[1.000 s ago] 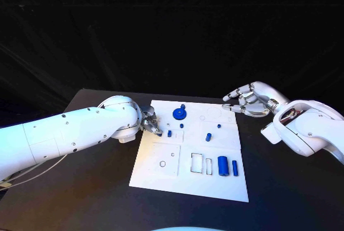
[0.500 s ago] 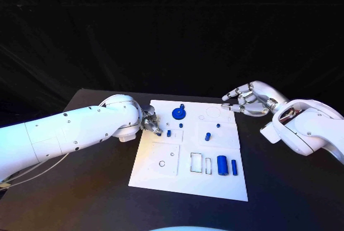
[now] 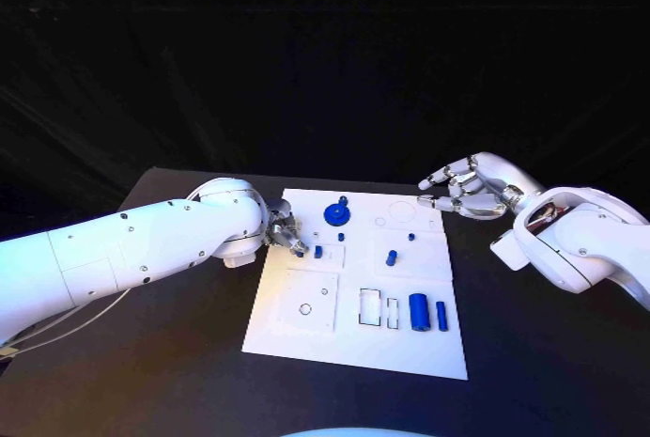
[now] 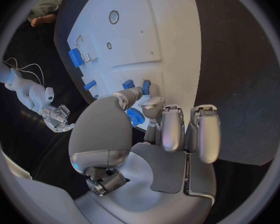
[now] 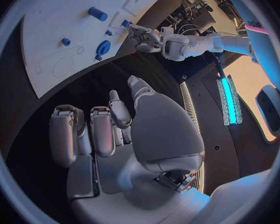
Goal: Assemble the parts on the task board
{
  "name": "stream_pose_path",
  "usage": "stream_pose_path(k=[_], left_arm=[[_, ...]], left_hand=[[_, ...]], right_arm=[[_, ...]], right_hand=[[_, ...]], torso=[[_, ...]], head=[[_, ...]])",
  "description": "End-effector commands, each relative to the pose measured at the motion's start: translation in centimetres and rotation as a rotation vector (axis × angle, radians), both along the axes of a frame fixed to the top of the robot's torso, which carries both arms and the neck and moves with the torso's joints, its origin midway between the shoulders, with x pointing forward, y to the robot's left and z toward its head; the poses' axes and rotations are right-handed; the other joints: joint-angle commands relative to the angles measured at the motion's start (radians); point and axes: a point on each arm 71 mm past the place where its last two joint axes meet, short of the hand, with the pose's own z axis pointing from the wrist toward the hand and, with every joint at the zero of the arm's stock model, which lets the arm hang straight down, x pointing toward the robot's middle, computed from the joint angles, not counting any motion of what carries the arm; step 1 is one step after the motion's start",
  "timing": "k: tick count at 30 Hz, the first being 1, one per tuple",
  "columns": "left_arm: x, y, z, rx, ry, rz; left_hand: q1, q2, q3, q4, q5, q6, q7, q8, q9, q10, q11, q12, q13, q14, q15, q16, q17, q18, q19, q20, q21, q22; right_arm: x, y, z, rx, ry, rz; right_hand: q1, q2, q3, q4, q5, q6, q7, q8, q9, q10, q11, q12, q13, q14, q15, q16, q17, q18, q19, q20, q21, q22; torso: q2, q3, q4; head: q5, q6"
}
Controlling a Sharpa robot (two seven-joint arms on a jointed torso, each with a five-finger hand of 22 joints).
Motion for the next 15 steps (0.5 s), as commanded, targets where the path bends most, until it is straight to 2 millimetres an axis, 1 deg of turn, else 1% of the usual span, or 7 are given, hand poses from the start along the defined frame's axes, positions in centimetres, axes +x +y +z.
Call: stream_pose_path(k=[1, 6, 12, 15], left_arm=[[-0.23, -0.10, -0.49, 0.018, 0.034, -0.014], [-0.13, -0.07, -0.49, 0.017, 0.031, -0.008], [-0.03, -0.04, -0.51, 0.016, 0.029, -0.003], [0.03, 0.05, -0.53, 0.016, 0.029, 0.001]], left_hand=[[-0.009, 0.005, -0.060, 0.014, -0.002, 0.008, -0.003, -0.002, 0.002, -0.001, 0.002, 0.006, 0.005, 0.053, -0.010, -0.004, 0.079, -0.016, 0.072, -0.008, 0.007, 0.205], [-0.007, 0.017, -0.137, 0.034, -0.002, 0.014, -0.003, -0.007, 0.003, -0.002, 0.002, 0.010, 0.009, 0.054, -0.010, -0.004, 0.079, -0.016, 0.073, -0.009, 0.008, 0.208], [-0.005, 0.025, -0.181, 0.049, -0.002, 0.017, -0.002, -0.010, 0.004, -0.002, 0.002, 0.011, 0.012, 0.054, -0.010, -0.004, 0.079, -0.016, 0.074, -0.010, 0.008, 0.209], [-0.005, 0.022, -0.208, 0.057, -0.002, 0.018, -0.002, -0.012, 0.005, -0.003, 0.003, 0.011, 0.011, 0.054, -0.010, -0.004, 0.079, -0.016, 0.074, -0.010, 0.008, 0.209]], right_arm=[[-0.04, 0.05, 0.01, -0.001, -0.002, 0.006], [-0.03, 0.04, 0.01, -0.001, -0.002, 0.006], [-0.03, 0.04, 0.01, -0.001, -0.003, 0.006], [-0.03, 0.02, 0.01, -0.001, -0.003, 0.005]], right_hand=[[-0.008, 0.005, 0.001, 0.005, 0.004, -0.006, -0.003, 0.007, -0.001, -0.003, -0.002, -0.003, -0.001, 0.048, -0.006, -0.003, 0.049, 0.013, 0.013, -0.009, -0.005, 0.148], [-0.009, 0.005, 0.000, 0.005, 0.004, -0.006, -0.003, 0.007, -0.001, -0.003, -0.002, -0.004, -0.001, 0.048, -0.006, -0.004, 0.047, 0.013, 0.012, -0.009, -0.006, 0.147], [-0.009, 0.005, 0.000, 0.005, 0.004, -0.006, -0.003, 0.007, -0.001, -0.003, -0.002, -0.004, -0.001, 0.048, -0.006, -0.004, 0.047, 0.013, 0.012, -0.009, -0.006, 0.147], [-0.010, 0.004, -0.001, 0.006, 0.004, -0.007, -0.003, 0.007, -0.002, -0.003, -0.002, -0.004, -0.001, 0.048, -0.006, -0.004, 0.048, 0.013, 0.012, -0.009, -0.006, 0.147]], torso=[[0.000, -0.0002, -0.0010], [0.001, 0.0002, -0.0006], [0.000, 0.0001, -0.0005], [0.000, 0.0003, -0.0006]], head=[[0.000, -0.001], [0.000, -0.001], [-0.001, 0.000], [-0.001, 0.001]])
